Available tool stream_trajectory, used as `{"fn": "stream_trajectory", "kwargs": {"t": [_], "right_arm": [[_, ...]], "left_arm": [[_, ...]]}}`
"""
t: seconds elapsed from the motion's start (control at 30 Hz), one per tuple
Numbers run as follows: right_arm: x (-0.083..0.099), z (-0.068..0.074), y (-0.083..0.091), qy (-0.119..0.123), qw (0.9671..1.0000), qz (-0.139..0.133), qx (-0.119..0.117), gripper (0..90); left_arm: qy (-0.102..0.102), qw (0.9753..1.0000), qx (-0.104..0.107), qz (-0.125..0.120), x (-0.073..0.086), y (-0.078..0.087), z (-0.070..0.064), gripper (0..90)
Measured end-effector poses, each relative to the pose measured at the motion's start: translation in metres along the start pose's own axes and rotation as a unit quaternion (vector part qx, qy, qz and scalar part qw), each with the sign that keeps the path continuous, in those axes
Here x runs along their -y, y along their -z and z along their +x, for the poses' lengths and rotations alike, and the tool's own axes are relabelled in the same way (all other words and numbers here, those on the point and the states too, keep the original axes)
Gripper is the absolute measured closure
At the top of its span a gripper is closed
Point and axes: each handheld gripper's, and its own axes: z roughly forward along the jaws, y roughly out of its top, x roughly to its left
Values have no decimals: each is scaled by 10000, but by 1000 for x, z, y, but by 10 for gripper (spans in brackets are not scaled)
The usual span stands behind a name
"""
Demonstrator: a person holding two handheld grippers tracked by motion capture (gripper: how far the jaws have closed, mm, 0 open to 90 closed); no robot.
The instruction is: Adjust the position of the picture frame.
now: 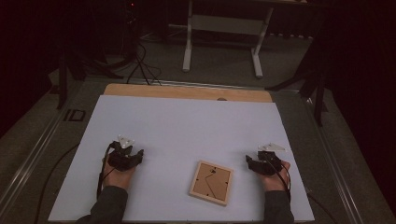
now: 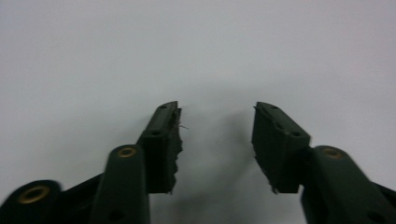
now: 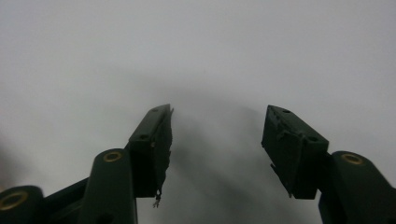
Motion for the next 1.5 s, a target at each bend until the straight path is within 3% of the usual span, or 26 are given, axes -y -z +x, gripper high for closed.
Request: {"fn": "stream_trajectory", "kwargs": {"t": [0.17,0.47,0.77,1.5], "right_arm": [[-1,2,11,-13,9995,-231,-195,473],[-3,12,13,197,9984,-312,-435,527],[-5,14,16,204,9972,-445,-558,543],[-9,23,18,243,9950,-543,-801,576]], "left_arm": [[-31,9991,359,-241,-2,10,-3,575],[-126,9963,697,-480,-4,20,-5,649],[-436,9944,761,-597,-6,27,-18,654],[-694,9893,1125,-618,-6,27,-29,648]]}}
